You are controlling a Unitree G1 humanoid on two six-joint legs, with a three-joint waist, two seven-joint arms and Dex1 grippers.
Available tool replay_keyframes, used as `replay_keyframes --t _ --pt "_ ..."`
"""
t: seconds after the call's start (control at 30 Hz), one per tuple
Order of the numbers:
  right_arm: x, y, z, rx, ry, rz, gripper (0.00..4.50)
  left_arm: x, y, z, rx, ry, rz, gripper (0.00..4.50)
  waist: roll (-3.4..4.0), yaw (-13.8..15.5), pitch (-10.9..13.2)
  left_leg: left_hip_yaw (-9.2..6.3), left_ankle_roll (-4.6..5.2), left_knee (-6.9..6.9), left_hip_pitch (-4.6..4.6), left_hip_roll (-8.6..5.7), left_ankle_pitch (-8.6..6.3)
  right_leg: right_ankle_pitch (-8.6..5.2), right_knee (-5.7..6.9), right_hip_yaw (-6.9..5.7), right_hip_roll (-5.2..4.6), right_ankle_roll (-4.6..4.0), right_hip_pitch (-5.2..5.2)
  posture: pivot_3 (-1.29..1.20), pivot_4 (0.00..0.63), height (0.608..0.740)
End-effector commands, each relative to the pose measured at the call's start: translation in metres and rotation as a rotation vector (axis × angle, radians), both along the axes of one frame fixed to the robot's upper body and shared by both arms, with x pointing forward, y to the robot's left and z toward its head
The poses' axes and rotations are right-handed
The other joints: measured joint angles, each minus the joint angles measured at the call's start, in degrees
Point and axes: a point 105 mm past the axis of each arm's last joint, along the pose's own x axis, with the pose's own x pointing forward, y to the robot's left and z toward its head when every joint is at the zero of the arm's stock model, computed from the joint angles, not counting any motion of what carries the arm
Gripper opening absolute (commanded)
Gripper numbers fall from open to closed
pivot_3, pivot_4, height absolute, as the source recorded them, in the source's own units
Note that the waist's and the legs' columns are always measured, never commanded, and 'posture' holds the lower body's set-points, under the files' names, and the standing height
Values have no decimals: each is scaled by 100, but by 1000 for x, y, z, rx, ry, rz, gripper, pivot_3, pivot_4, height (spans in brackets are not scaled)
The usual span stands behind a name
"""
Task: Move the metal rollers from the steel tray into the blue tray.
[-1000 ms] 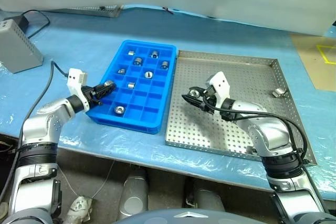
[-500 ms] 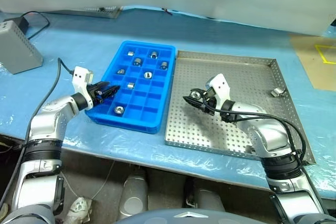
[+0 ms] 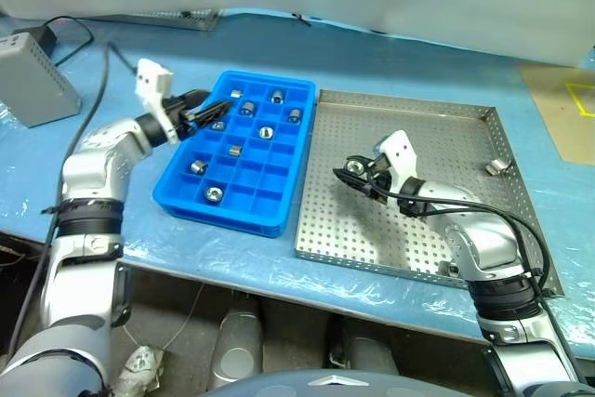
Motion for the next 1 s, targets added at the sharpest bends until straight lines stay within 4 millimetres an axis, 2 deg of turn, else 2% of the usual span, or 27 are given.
replay_keyframes --t 0.03,0.2,0.33,0.53,0.73,1.0 --pt "-4 -8 17 7 -71 -32 1728 -8 -34 17 -3 -66 -155 3717 0 -23 0 0 0 0 -4 1 0 0 0 -1 1 0 -4 68 150 740" --pt "-11 -5 28 31 -103 -40 1728 -12 -62 14 2 -68 -275 3717 0 -166 0 2 -1 -1 -18 7 3 0 9 -1 10 -3 -30 29 150 740" --pt "-12 6 36 45 -117 -9 1728 -16 -62 2 17 -50 -298 3717 0 -221 0 4 -4 -1 -10 10 4 -1 10 0 13 -3 -28 39 150 740" --pt "0 31 42 35 -126 90 1728 -21 -45 2 8 -64 -246 3717 0 -200 0 2 -5 1 -13 10 5 -1 13 -3 13 -4 -28 129 150 740" --pt "11 68 46 35 -134 247 1728 -32 -18 -2 0 -70 -130 3717 1 -156 0 -2 -3 1 -21 12 3 -4 14 -9 12 -12 -30 244 150 740" --pt "10 99 40 44 -104 397 1728 -49 13 -14 16 -41 11 3717 1 15 0 -5 -6 0 -24 17 4 -6 21 -13 12 -16 -36 353 150 740"
